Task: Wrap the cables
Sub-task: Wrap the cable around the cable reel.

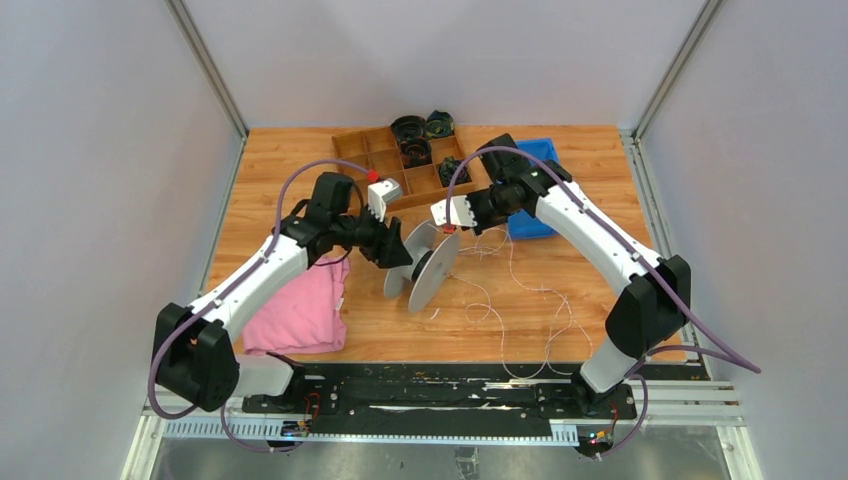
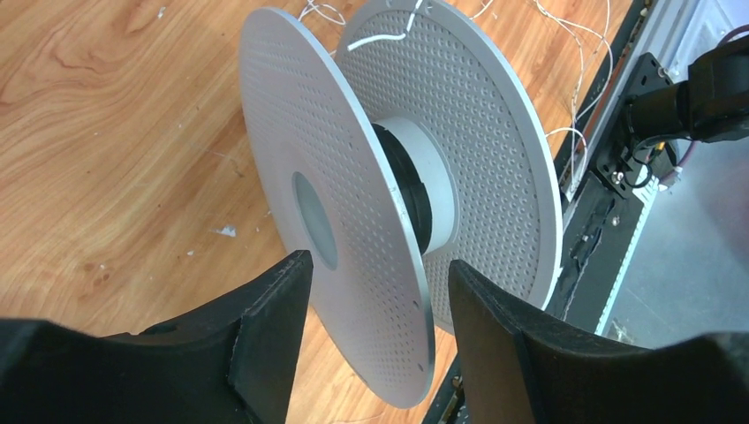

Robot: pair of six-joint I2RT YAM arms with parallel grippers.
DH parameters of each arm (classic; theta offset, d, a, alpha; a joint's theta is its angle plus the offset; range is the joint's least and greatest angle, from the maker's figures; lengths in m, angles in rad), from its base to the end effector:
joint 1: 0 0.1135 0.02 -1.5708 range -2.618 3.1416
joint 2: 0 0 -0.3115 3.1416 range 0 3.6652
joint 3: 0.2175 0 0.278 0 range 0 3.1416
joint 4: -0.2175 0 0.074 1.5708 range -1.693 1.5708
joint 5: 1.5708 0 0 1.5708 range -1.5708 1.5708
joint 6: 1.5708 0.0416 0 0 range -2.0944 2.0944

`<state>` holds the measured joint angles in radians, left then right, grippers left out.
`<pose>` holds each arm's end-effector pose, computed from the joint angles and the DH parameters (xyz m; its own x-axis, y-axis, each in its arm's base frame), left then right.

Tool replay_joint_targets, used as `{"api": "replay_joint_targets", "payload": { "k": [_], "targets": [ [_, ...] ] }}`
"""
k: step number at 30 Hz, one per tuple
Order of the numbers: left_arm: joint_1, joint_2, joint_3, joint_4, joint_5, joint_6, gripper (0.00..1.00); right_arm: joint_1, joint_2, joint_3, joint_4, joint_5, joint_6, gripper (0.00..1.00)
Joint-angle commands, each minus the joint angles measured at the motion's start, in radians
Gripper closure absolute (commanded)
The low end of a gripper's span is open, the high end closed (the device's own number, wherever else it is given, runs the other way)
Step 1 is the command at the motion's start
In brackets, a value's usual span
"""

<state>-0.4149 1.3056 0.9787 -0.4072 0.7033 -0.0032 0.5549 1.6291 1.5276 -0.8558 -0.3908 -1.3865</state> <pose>0.2575 -0.1428 0.3129 -0.6155 0.2684 -0.7410 0.7449 0.5053 -0.4356 0.3138 0.2132 0.3647 0.5348 -0.7379 -0.4117 -0.8066 -0.3006 -0.5089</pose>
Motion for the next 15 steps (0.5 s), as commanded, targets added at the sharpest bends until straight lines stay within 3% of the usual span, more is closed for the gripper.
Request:
{"api": "replay_joint_targets", "payload": {
  "k": [1, 7, 15],
  "targets": [
    [-0.005, -0.052, -0.029, 0.062, -0.042, -0.006, 0.38, 0.053, 0.003, 0.094, -0.101, 0.064, -0.049, 0.99],
    [-0.005, -0.063, -0.042, 0.106, -0.044, 0.004, 0.37, 0.108, -0.027, 0.140, -0.205, 0.138, 0.002, 0.99],
    [-0.003, -0.033, -0.052, 0.168, 0.094, -0.074, 0.30, 0.181, -0.040, 0.091, -0.067, 0.336, 0.032, 0.99]
  ]
}}
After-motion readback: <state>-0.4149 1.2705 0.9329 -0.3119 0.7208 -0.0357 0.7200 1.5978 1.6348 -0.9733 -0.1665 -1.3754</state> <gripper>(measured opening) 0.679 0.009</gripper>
